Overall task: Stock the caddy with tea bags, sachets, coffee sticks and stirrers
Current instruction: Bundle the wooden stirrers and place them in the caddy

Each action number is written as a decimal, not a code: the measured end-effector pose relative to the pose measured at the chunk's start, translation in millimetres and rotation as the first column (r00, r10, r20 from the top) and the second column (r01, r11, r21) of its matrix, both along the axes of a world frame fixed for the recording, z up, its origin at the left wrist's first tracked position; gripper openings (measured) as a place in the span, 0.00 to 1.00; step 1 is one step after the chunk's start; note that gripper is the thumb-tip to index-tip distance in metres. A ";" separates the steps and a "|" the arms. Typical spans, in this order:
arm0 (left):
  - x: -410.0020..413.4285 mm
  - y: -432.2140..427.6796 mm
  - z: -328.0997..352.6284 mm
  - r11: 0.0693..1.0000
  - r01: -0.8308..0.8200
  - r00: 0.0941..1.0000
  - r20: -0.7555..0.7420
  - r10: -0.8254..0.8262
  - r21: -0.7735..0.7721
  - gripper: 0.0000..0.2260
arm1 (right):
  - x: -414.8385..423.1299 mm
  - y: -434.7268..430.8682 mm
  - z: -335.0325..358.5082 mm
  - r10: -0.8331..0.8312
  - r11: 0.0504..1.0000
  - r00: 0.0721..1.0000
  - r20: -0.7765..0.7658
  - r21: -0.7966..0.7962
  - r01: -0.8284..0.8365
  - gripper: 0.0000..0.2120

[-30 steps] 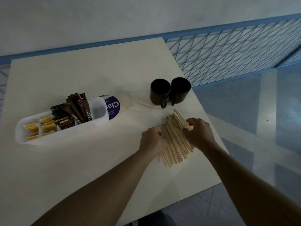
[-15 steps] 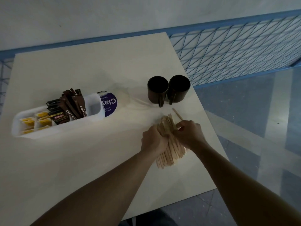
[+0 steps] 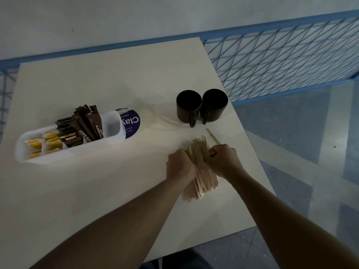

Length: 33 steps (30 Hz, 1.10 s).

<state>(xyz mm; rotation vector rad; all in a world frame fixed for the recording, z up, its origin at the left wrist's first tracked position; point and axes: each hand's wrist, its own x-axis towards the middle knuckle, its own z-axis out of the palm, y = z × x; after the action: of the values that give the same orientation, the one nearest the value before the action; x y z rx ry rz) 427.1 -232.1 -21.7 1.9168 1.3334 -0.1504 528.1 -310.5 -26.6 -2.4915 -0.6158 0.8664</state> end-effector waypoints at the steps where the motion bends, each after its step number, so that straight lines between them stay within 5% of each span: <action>1: -1.2 0.6 -0.1 1.000 -0.005 1.000 0.009 0.005 -0.002 0.08 | -0.3 0.2 0.4 0.011 1.000 1.000 0.002 -0.006 -0.011 0.04; 33: -31.6 27.6 1.3 0.979 -0.116 0.984 0.112 0.136 -0.167 0.09 | -0.2 0.4 11.8 0.012 0.998 0.998 0.058 0.053 -0.015 0.09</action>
<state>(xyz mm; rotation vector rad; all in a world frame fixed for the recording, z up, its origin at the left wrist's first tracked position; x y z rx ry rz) 395.6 -204.6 -20.5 1.6758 1.3152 -0.0721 527.9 -310.1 -14.8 -2.4744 -0.6669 0.7755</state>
